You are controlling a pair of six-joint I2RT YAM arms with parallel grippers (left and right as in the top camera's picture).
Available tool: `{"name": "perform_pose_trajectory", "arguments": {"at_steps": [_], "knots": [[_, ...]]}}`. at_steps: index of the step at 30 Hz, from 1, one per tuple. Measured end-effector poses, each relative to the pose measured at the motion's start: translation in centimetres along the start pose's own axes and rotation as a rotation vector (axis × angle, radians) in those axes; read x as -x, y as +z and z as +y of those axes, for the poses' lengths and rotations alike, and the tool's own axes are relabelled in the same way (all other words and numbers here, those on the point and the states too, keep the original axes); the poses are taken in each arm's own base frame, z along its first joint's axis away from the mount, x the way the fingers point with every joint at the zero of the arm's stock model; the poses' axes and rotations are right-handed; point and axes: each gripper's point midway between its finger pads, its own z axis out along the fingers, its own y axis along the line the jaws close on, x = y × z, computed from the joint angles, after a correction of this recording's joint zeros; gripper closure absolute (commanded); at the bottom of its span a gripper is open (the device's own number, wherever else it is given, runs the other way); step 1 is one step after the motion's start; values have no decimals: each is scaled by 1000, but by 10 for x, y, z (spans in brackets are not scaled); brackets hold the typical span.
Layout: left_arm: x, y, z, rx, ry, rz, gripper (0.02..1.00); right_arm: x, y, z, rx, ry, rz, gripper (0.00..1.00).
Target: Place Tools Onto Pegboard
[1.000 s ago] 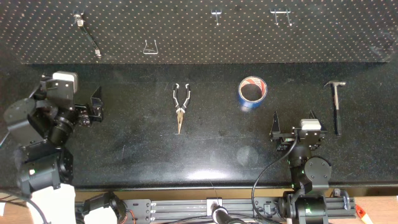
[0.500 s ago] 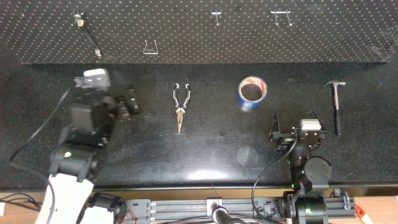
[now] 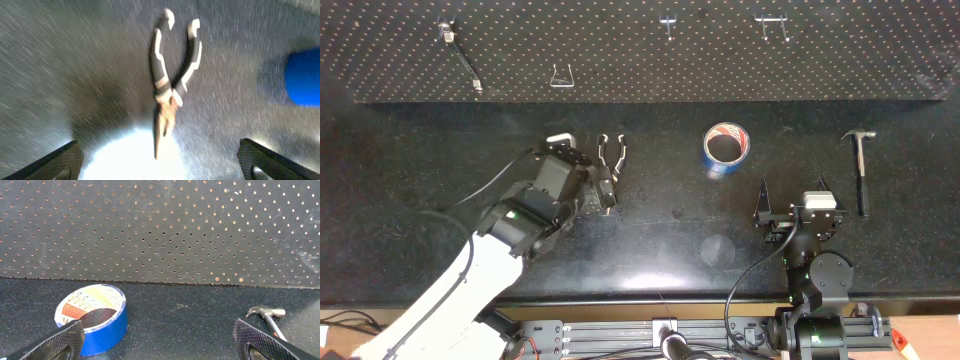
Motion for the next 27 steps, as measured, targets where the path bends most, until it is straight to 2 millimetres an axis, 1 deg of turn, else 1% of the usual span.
{"name": "perform_pose_trajectory", "arguments": {"at_steps": [3, 4, 7, 8, 9, 14, 18, 21, 24, 27], "knots": [[-17, 11, -6, -16, -1, 82, 23, 0, 0, 0, 0, 0, 0, 38], [-20, 12, -7, -16, 7, 92, 23, 0, 0, 0, 0, 0, 0, 38], [-31, 20, -12, 4, 108, 110, 20, 0, 0, 0, 0, 0, 0, 38], [-31, 21, -12, 12, 122, 108, 23, 0, 0, 0, 0, 0, 0, 38], [-29, 22, -14, 23, 142, 98, 23, 0, 0, 0, 0, 0, 0, 38], [-6, 32, -14, 108, 224, 38, 23, 0, 0, 0, 0, 0, 0, 38], [7, 39, -10, 173, 256, 1, 23, 0, 0, 0, 0, 0, 0, 38], [18, 47, -13, 197, 270, -34, 23, 0, 0, 0, 0, 0, 0, 38], [20, 58, -13, 217, 282, -36, 23, 0, 0, 0, 0, 0, 0, 38], [17, 69, -10, 232, 288, -17, 23, 0, 0, 0, 0, 0, 0, 38]]}}
